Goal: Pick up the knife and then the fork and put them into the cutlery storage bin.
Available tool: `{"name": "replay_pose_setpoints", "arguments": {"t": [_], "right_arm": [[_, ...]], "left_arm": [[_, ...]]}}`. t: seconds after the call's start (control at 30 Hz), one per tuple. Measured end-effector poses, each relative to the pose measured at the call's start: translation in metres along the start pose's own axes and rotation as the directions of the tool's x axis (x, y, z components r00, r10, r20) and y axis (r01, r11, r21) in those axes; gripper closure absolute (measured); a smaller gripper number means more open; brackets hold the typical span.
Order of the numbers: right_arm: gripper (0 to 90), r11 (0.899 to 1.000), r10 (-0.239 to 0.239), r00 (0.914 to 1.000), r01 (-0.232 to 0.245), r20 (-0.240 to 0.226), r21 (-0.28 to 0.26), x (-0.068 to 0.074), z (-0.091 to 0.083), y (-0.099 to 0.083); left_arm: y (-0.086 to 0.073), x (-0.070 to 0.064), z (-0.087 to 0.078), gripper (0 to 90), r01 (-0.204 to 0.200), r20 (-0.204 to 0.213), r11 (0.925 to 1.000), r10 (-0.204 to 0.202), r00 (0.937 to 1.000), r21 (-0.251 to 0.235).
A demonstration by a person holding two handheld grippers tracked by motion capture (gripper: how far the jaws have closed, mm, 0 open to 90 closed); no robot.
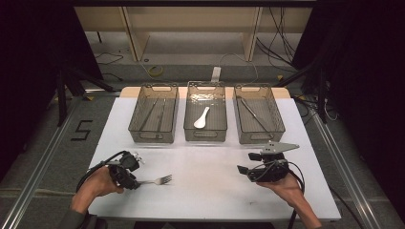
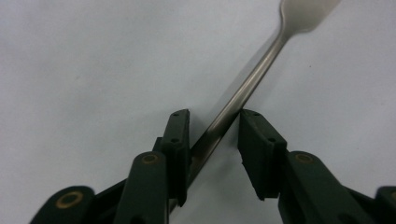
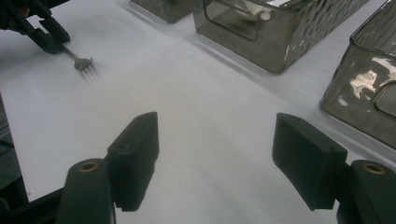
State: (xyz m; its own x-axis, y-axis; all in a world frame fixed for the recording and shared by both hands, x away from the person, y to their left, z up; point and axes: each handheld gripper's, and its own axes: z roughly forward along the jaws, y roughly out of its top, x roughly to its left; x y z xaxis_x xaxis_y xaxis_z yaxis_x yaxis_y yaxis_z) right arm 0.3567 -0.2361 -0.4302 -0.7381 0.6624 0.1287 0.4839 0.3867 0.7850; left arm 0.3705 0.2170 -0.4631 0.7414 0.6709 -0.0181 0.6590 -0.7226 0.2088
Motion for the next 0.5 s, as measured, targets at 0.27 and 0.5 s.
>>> {"name": "replay_pose_setpoints", "arguments": {"t": [0.27, 0.5], "right_arm": [[32.7, 1.000, -0.002, 1.0000, 0.002, 0.001, 0.000, -0.0007, -0.0003, 0.0003], [32.6, 1.000, -0.002, 1.0000, 0.002, 0.001, 0.003, -0.0003, -0.0002, 0.0009]], "left_arm": [[-0.0015, 0.0009, -0.0007, 74.3, -0.013, 0.010, 0.9999, 0.013, 0.9999, 0.001], [-0.0022, 0.0009, -0.0012, 80.7, -0.023, 0.019, 0.9997, 0.023, 0.9995, 0.002]]}}
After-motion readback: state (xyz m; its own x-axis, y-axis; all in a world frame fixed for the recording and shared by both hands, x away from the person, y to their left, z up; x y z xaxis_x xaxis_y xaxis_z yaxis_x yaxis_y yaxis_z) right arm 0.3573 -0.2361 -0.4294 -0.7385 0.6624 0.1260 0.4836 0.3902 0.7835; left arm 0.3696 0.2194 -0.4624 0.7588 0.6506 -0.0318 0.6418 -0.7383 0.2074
